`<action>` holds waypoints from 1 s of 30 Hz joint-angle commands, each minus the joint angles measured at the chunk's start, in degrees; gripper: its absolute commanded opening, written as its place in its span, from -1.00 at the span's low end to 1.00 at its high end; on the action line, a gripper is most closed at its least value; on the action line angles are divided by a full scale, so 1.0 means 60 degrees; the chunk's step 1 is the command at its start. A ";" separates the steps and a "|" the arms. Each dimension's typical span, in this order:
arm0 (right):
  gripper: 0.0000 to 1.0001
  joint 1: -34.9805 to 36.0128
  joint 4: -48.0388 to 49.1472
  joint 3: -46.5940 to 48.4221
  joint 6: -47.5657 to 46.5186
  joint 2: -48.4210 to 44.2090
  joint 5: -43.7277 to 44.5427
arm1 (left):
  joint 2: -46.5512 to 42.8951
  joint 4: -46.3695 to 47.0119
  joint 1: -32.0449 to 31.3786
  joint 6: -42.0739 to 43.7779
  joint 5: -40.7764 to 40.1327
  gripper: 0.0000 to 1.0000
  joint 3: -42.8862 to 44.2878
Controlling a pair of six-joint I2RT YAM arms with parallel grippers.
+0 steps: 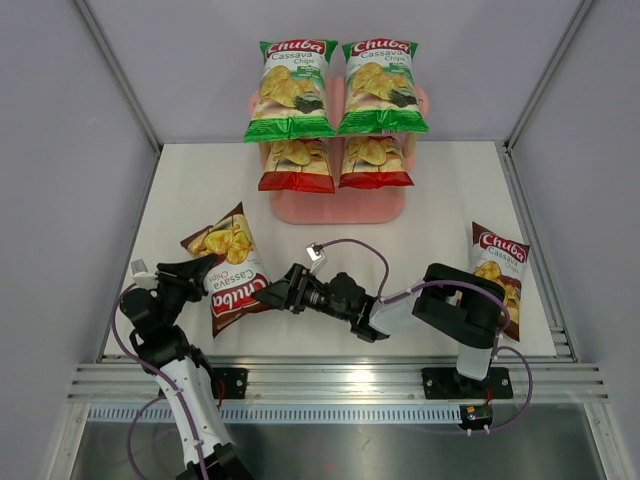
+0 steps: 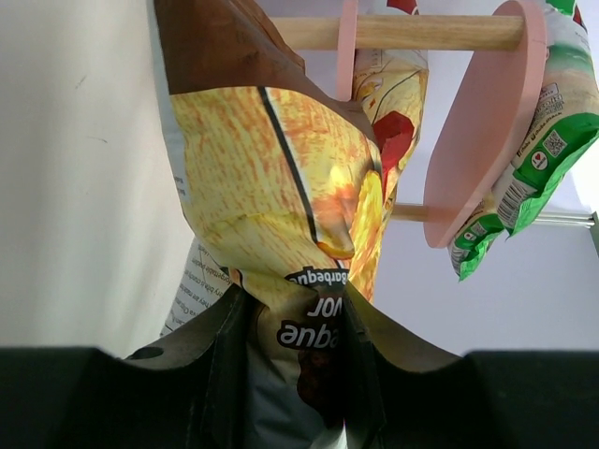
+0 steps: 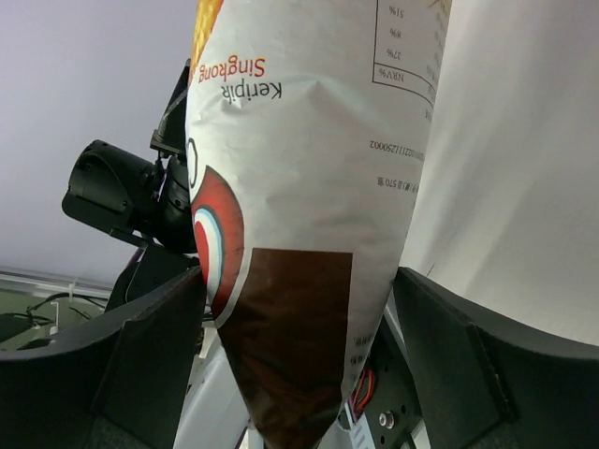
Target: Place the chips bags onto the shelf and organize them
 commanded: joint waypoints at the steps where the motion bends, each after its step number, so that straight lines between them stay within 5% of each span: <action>1: 0.75 0.0144 0.0654 0.0515 -0.0105 0.0324 -0.0346 | -0.0126 -0.0001 -0.0108 -0.0209 0.0656 -0.60 0.0563; 6: 0.58 0.0159 0.0859 0.0619 -0.0323 0.0398 -0.0377 | -0.0068 0.0175 -0.0167 -0.0282 0.0758 -0.60 0.0475; 13: -0.21 0.0173 0.1297 0.0326 -0.0997 0.0178 -0.0392 | 0.0356 0.0321 -0.0182 0.0172 0.1022 -0.40 0.0255; 21: -0.61 0.0071 0.2822 -0.0743 -0.1628 0.0296 -0.0142 | 0.1132 -0.0089 -0.0167 0.1183 0.1095 0.36 0.0358; 28: -0.64 -0.0368 0.3570 -0.1592 -0.1628 0.0311 -0.0085 | 0.1338 -0.0980 -0.0167 0.2350 0.0920 0.94 0.0767; 30: -0.64 -0.0485 0.3570 -0.1944 -0.1643 0.0179 0.0004 | 0.1440 -0.1712 -0.0167 0.2894 0.0730 0.98 0.1206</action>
